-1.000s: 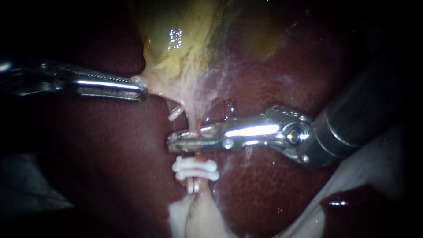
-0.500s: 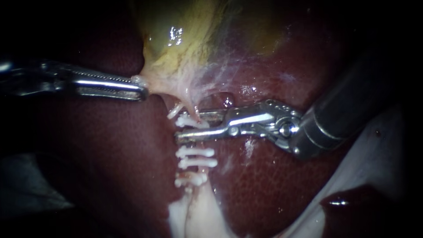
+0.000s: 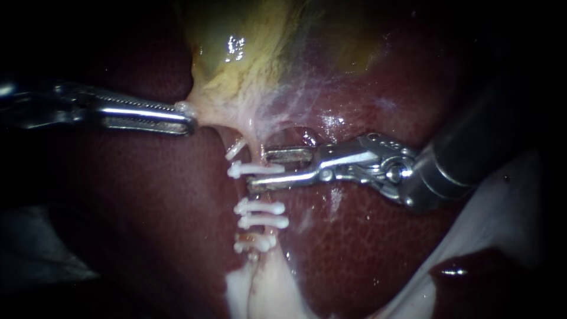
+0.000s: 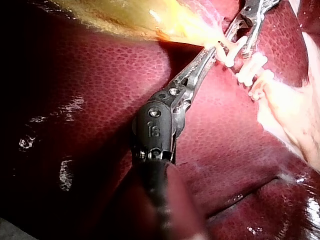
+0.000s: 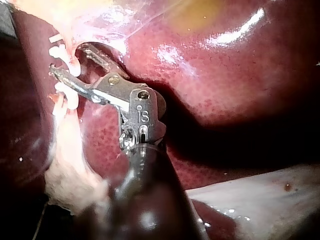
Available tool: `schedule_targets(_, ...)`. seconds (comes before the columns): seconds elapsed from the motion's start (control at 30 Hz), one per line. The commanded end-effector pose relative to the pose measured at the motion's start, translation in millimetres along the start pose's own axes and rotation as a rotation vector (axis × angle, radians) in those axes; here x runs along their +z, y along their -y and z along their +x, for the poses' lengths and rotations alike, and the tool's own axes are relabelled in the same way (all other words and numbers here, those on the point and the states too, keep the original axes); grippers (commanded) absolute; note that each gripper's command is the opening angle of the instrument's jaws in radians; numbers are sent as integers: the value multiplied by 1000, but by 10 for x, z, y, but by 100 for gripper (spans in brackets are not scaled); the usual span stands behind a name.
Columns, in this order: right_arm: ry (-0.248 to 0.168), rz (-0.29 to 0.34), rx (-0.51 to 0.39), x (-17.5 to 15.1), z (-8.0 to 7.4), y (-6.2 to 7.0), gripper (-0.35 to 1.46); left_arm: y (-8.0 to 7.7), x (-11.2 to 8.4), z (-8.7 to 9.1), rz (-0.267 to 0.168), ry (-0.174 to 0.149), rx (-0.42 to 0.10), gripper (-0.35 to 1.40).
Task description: Going back third clip right tube
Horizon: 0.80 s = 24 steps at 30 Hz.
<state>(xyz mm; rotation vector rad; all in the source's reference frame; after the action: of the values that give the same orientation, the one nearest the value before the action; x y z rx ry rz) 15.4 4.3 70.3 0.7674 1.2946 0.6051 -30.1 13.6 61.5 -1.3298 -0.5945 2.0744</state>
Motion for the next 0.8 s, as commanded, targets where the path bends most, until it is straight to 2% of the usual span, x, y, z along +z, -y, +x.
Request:
schedule_targets(0.03,4,2,-29,-4,3,4,49,0,-1,0,-1,0,0,-35)
schedule_targets(0.13,34,-2,-134,-23,14,18,49,0,-2,0,-2,0,0,-35)
schedule_targets(0.3,124,-44,-304,-65,35,50,50,0,-3,0,-2,0,0,-35)
schedule_targets(0.43,151,-60,-386,-90,40,68,50,0,-3,0,-2,0,0,-35)
schedule_targets(0.63,159,-43,-472,-108,35,78,50,1,-2,0,-2,0,0,-35)
schedule_targets(0.8,161,-66,-509,-116,33,80,50,7,4,-5,0,0,3,-35)
